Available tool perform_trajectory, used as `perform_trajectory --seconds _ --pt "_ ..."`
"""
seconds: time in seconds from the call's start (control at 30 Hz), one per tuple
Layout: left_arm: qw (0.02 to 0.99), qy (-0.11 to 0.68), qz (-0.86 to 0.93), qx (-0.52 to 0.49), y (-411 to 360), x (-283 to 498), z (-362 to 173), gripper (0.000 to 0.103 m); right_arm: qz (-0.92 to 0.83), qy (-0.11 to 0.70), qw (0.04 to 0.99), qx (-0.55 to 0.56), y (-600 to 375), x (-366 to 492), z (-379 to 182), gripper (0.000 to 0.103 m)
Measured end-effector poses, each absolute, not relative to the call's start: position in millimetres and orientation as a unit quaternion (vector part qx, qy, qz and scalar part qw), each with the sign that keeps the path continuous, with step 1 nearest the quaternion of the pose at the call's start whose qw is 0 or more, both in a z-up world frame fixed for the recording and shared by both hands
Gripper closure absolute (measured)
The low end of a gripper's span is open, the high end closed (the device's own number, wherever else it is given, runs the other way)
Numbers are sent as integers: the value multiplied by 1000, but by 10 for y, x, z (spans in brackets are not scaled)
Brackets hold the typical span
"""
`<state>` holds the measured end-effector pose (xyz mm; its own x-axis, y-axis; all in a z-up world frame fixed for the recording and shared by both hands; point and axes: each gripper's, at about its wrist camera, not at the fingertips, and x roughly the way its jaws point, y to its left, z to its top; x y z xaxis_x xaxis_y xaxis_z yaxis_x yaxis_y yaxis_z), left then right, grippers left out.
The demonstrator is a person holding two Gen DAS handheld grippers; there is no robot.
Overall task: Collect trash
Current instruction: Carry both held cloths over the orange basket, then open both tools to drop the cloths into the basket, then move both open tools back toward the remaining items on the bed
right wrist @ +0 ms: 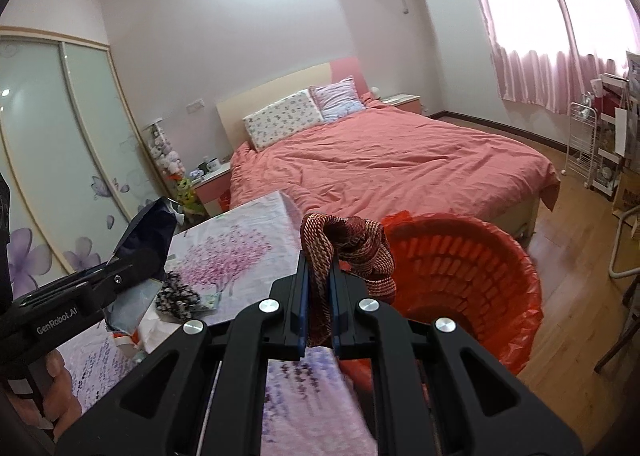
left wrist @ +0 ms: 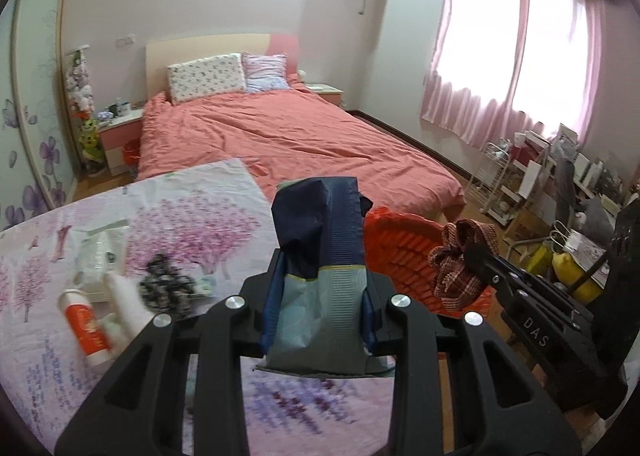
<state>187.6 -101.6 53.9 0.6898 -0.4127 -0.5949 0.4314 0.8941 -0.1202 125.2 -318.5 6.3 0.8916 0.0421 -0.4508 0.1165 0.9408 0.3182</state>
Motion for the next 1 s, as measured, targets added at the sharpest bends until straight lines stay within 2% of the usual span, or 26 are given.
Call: perform_trajectory --seconds 0.6,0.7,0.83,1.0 --pt "875 363 -317 42 -2214 2202 -55 69 -62 247 939 232 -3976 1465 -246 94" --pt "871 374 -314 52 -2350 2265 -185 66 -61 256 934 243 -4099 1525 -313 90" --pt "867 394 -300 57 -2379 2361 -357 54 -62 261 930 250 -4150 1549 -362 72" --pt "866 410 -282 52 -2239 2449 -447 48 -69 268 928 250 -4155 1534 -399 68"
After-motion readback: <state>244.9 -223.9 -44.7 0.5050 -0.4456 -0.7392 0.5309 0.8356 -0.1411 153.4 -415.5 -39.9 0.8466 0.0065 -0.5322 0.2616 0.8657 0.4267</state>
